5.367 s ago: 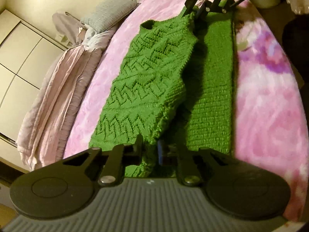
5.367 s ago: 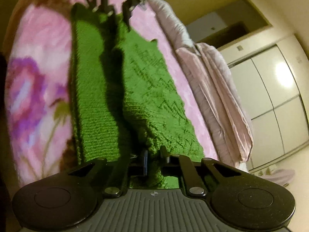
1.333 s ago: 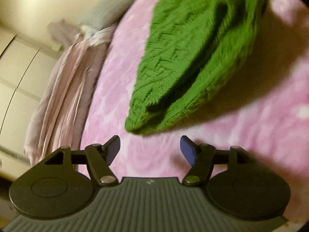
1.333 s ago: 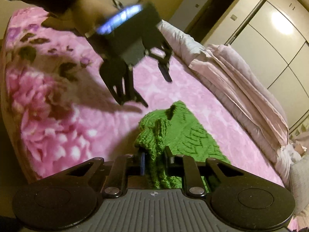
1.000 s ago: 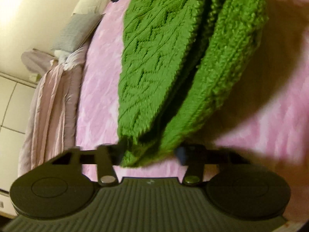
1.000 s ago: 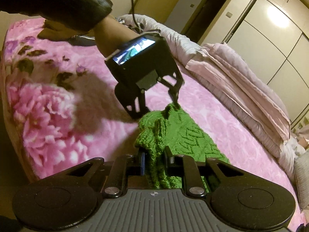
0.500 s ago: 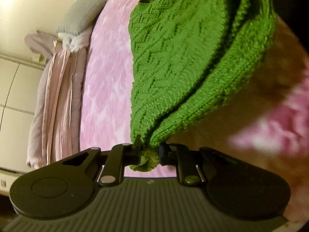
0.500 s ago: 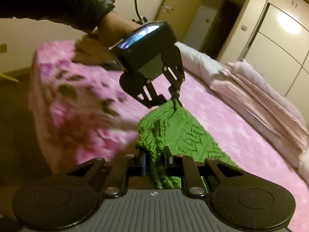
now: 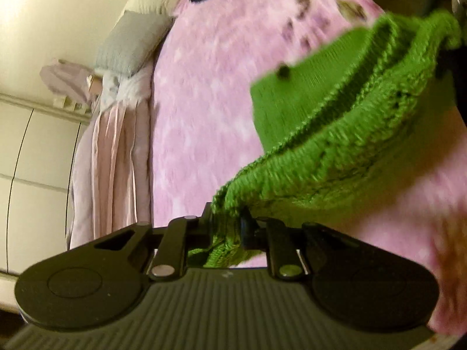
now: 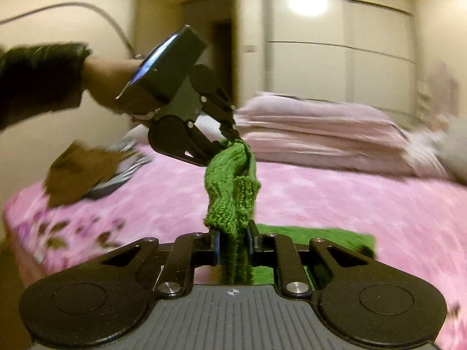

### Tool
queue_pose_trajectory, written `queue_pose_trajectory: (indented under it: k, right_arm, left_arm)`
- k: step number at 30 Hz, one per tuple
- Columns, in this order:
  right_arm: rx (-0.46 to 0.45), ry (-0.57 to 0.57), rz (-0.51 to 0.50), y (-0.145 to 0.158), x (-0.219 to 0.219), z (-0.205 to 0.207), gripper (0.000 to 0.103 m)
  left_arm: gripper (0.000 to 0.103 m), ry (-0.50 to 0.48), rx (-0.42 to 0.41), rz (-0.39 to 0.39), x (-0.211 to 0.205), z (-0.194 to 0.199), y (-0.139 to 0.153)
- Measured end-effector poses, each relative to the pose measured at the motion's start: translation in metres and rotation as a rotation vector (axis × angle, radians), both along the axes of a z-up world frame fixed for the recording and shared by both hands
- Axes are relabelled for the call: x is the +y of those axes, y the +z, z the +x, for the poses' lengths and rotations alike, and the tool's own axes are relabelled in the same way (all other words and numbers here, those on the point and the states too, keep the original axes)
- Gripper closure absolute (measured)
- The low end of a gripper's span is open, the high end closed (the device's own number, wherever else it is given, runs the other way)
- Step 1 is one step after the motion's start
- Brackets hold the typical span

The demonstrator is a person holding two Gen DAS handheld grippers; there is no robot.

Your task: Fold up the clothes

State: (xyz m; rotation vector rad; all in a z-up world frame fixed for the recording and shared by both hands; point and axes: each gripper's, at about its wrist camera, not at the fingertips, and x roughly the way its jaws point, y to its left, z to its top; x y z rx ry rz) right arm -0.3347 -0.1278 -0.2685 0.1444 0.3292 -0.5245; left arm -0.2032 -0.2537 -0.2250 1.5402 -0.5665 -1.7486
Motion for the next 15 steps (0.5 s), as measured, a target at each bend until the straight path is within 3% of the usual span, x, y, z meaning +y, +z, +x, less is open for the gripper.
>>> queue_pose_trajectory:
  k: [8, 12, 15]
  right_arm:
    - [-0.106, -0.226, 0.303, -0.035, -0.068, -0.065, 0.090]
    - [-0.132, -0.293, 0.462, -0.060, -0.095, -0.092, 0.090]
    - [-0.157, -0.308, 0.528, -0.067, -0.105, -0.104, 0.090]
  left_arm:
    - [0.084, -0.087, 0.006, 0.112, -0.074, -0.088, -0.053]
    - [0.072, -0.101, 0.030, 0.151, -0.091, -0.109, -0.082]
    - [0.060, -0.072, 0.097, 0.163, -0.098, -0.106, -0.077]
